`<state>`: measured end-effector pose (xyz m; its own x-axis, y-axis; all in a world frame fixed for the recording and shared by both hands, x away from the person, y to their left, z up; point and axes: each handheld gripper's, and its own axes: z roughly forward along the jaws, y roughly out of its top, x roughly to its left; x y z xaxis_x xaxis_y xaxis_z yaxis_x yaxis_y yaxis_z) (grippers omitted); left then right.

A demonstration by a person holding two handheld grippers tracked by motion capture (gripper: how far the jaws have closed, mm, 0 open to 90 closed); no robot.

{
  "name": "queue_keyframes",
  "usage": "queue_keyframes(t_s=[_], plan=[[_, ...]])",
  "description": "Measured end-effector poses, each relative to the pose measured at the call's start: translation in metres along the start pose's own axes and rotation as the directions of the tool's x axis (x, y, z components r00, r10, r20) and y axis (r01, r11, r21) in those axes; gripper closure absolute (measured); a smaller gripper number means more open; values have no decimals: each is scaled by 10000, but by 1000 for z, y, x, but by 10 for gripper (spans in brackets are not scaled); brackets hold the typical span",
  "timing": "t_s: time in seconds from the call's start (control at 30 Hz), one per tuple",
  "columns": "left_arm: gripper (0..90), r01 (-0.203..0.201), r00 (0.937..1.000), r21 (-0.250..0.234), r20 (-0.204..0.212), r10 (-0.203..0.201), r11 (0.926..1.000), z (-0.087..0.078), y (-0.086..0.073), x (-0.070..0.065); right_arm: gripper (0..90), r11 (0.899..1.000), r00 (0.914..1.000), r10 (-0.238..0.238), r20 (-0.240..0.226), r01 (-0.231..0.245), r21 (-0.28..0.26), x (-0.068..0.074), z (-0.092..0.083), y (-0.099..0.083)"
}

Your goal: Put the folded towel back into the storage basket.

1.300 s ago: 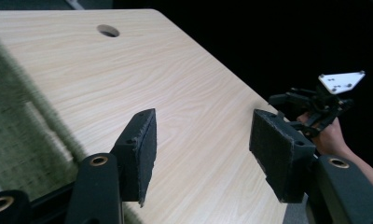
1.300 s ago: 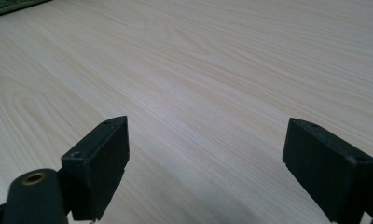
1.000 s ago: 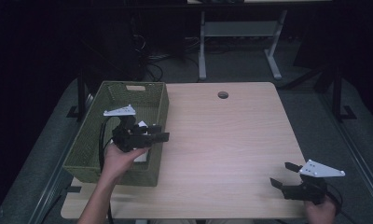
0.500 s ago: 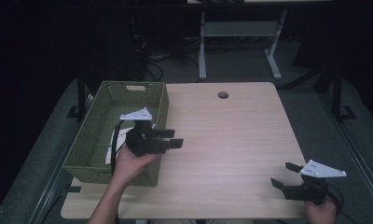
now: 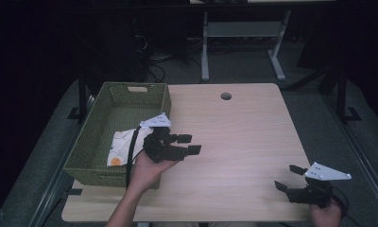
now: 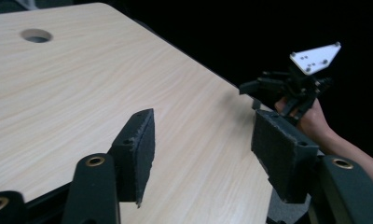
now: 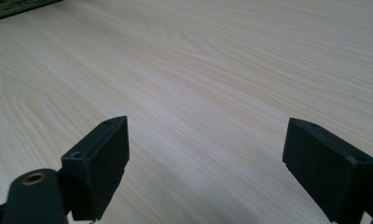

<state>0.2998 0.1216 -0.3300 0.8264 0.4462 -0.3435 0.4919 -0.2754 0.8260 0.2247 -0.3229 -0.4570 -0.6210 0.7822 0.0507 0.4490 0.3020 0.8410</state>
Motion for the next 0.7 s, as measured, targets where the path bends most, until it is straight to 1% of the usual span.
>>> queue_keyframes(t_s=[0.07, 0.17, 0.2, 0.27, 0.3, 0.37, 0.47, 0.5, 0.6, 0.67, 0.7], plan=[[394, -198, 9998, 170, -59, 199, 9997, 7, -2, -5, 140, 10000, 10000, 40, 3, -40, 12, 0, 0, 0], [392, -240, 9997, 208, 88, 239, 9995, 14, -4, -11, 140, 10000, 10000, 65, -24, -65, -12, -1, 0, -1], [392, -343, 9994, 304, 60, 341, 9989, 17, -5, -13, 139, 10000, 10000, 63, -21, -63, -15, -1, 0, -1], [391, -343, 9992, 293, 203, 337, 9990, 22, -8, -17, 140, 10000, 10000, 73, -30, -73, -17, -1, -1, -1], [391, -348, 9992, 303, 202, 342, 9989, 23, -8, -19, 139, 10000, 10000, 56, -18, -56, -36, -1, -1, -1], [389, -485, 9988, 416, 87, 482, 9980, 26, -11, -21, 139, 10000, 10000, 59, -27, -59, -48, -1, -1, -1], [388, -419, 9990, 405, 160, 413, 9983, 31, -15, -24, 139, 10000, 10000, 59, -44, -59, -19, -1, 0, -1], [388, -452, 9989, 409, 170, 445, 9981, 32, -16, -24, 140, 10000, 10000, 79, -59, -79, -11, -1, 0, -1], [391, -457, 9990, 310, 44, 455, 9985, 35, -20, -28, 139, 10000, 9999, 91, -51, -91, 20, -1, 0, -1], [391, -434, 9990, 229, 139, 431, 9988, 37, -22, -30, 140, 10000, 10000, 91, -38, -91, 19, -1, 0, -2], [391, -488, 9987, 254, 131, 485, 9985, 39, -23, -32, 140, 9999, 9999, 147, -21, -147, 42, -1, 0, -2]])
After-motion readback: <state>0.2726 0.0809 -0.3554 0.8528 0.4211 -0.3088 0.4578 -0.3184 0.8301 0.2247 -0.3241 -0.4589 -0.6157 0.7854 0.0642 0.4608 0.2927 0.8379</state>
